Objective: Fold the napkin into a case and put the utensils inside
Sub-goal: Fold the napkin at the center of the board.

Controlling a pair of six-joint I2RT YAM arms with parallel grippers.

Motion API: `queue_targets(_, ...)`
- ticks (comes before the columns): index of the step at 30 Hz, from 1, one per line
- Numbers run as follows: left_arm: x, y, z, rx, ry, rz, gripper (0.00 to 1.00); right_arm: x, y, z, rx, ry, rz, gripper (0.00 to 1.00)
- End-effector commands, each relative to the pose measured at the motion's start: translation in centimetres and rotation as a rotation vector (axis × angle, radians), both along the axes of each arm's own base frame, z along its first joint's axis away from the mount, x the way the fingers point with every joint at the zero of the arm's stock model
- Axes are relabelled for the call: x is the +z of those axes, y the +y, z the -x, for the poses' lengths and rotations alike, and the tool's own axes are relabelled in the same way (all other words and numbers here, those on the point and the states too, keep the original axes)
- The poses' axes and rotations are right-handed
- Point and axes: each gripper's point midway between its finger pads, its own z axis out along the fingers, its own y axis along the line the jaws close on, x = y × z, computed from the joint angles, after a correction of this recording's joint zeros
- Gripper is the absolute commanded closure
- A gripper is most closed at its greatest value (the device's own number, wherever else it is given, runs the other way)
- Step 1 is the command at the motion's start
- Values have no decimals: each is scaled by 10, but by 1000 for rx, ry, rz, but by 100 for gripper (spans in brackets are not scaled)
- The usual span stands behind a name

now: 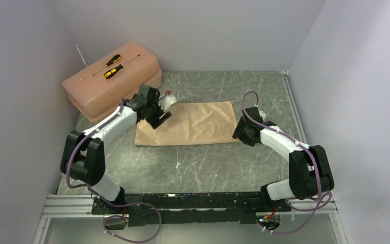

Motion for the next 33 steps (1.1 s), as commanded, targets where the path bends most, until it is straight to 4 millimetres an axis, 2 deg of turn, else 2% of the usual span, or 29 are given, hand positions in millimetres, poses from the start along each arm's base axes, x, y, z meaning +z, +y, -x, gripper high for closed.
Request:
queue_targets(1, -67, 35, 47, -57, 156, -130, 26, 8, 1, -7, -33, -15, -36, 42)
queue_targets(4, -81, 52, 47, -28, 151, -175, 27, -1, 2, -8, -48, -7, -71, 42)
queue_targets(9, -88, 70, 44, 24, 162, -171, 30, -17, -1, -8, -86, 28, -112, 44)
queue_targets(12, -92, 67, 52, 21, 199, -137, 30, -20, -2, -9, -108, 19, -143, 45)
queue_targets(16, -96, 55, 71, -3, 267, -57, 30, -22, -4, -12, -130, 11, -168, 47)
queue_targets(20, -97, 51, 81, -8, 305, -23, 29, -23, -2, -12, -135, 7, -192, 53)
queue_targets(24, -82, 52, 77, 5, 313, 12, 27, -28, 1, -9, -137, 23, -210, 57)
queue_targets(28, -55, 60, 60, 28, 282, 38, 27, -30, -1, -4, -142, 44, -199, 57)
queue_targets(29, -49, 64, 54, 32, 262, 34, 26, -31, -3, -1, -141, 55, -186, 56)
queue_targets(31, -43, 73, 43, 40, 214, 9, 26, -32, -7, 5, -146, 77, -163, 47)
queue_targets(33, -41, 82, 32, 40, 164, -35, 26, -31, -11, 8, -149, 79, -148, 45)
